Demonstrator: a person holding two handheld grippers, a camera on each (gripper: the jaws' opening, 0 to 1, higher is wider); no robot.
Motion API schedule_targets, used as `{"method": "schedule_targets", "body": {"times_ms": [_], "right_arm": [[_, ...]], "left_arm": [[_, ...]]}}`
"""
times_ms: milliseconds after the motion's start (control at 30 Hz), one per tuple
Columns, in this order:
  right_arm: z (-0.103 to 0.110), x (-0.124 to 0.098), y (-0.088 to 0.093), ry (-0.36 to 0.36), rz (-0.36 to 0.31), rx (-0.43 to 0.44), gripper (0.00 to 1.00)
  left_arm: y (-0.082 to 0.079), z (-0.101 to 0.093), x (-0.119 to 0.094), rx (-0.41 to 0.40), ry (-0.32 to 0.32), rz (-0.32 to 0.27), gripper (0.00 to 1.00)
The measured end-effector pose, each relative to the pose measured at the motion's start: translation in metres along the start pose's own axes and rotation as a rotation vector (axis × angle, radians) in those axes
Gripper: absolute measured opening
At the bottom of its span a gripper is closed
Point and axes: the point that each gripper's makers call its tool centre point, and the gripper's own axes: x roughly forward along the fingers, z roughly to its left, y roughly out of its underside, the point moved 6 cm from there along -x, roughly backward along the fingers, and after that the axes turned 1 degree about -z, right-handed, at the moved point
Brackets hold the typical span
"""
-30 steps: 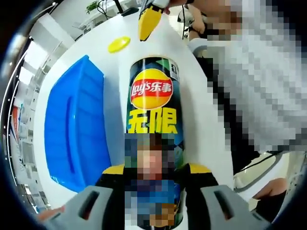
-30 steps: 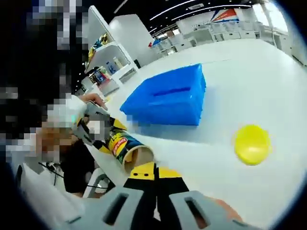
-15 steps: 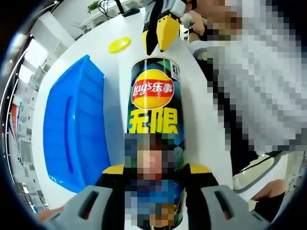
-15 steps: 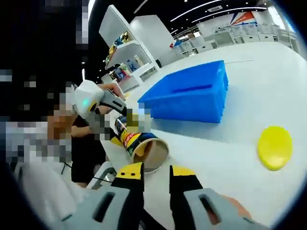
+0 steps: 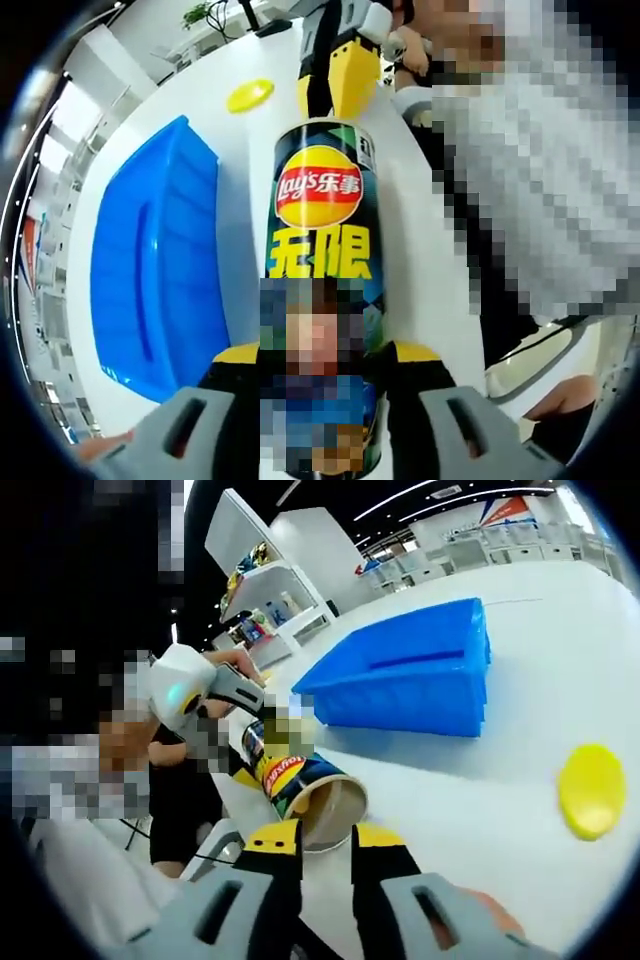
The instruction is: Open the lid of the chip container on the table, take out the chips, place them into the box in front of the container, and close the lid
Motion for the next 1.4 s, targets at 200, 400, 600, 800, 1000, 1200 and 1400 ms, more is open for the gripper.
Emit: {"method": "schedule_targets", "body": {"times_ms": [200,400,600,800,1000,1200,1400], "right_arm": [[0.005,0.009,-0.001,0.040,0.026,0.000,0.19],[0.015,0.016,-0.002,0.078,0.037,-0.035,0.10],[0.017,0.017,-0.004,0.111,0.056,-0.071,0.06],[0.014,0.018,-0.004,0.109,0.087,-0.004,0.02],[0.016,0.020,-0.002,0.102,0.110,0.030,0.00],[0.012,0.020,-0.005,0.098,0.124,0.094,0.00],[0.010,0.021,-0.006,0.081,0.140,0.169,0.00]], "left_arm": [[-0.001,-0.001,0.000,0.006,-0.007,-0.003,0.47],[-0.001,-0.001,0.000,0.004,-0.012,-0.009,0.47],[-0.001,0.000,0.001,0.003,-0.018,-0.005,0.47],[0.000,0.002,0.000,0.059,-0.083,-0.040,0.48],[-0.002,-0.003,0.002,0.067,-0.090,-0.065,0.52],[-0.017,-0.005,-0.007,0.082,-0.121,-0.130,0.58],[-0.034,-0.014,-0.012,0.089,-0.124,-0.194,0.62]]}}
